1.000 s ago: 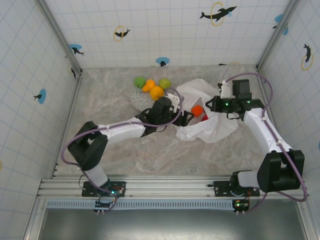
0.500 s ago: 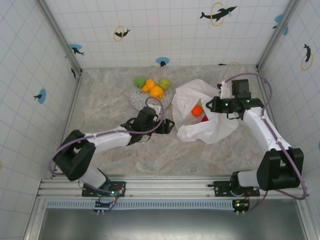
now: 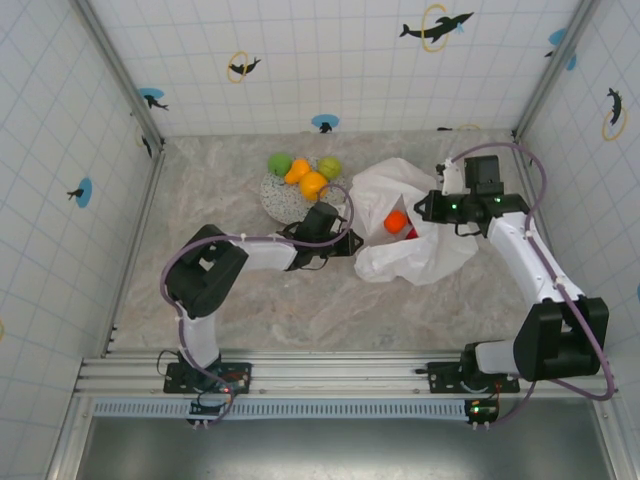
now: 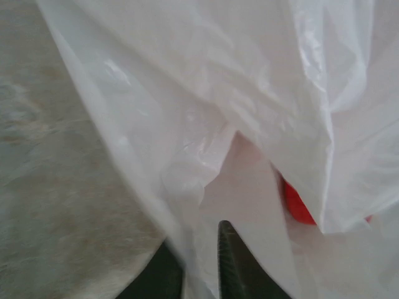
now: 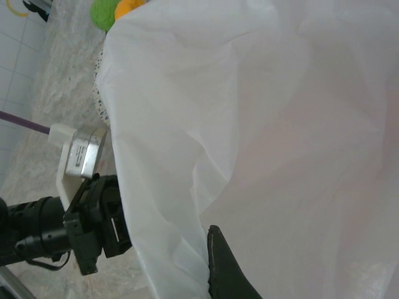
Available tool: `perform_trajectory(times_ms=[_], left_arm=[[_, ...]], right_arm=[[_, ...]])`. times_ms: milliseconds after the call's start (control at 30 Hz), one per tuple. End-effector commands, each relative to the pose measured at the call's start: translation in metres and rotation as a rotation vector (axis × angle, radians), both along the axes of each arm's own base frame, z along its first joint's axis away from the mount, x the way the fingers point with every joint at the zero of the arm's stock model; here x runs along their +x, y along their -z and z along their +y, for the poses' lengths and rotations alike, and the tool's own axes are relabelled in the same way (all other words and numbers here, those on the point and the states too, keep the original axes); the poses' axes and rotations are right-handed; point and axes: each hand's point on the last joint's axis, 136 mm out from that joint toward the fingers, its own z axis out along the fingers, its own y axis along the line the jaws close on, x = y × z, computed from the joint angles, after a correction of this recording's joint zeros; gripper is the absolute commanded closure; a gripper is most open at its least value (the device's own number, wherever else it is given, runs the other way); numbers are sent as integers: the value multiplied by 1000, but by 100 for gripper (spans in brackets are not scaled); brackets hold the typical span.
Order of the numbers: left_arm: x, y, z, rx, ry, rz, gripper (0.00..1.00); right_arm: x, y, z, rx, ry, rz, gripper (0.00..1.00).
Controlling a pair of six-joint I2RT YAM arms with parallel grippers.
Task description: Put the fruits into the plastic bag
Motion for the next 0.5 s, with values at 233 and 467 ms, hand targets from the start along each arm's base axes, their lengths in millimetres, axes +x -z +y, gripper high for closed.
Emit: perform_trajectory(times_ms=[233,467], left_arm=[[-55,-112,-23,-247,171,-125,100],[-72,-130,-13,-285,175,-145,100]], right_arm=[[8,-40,-61,-339,150,-112,100],[10,-47,-70,-375,182,-144,100]])
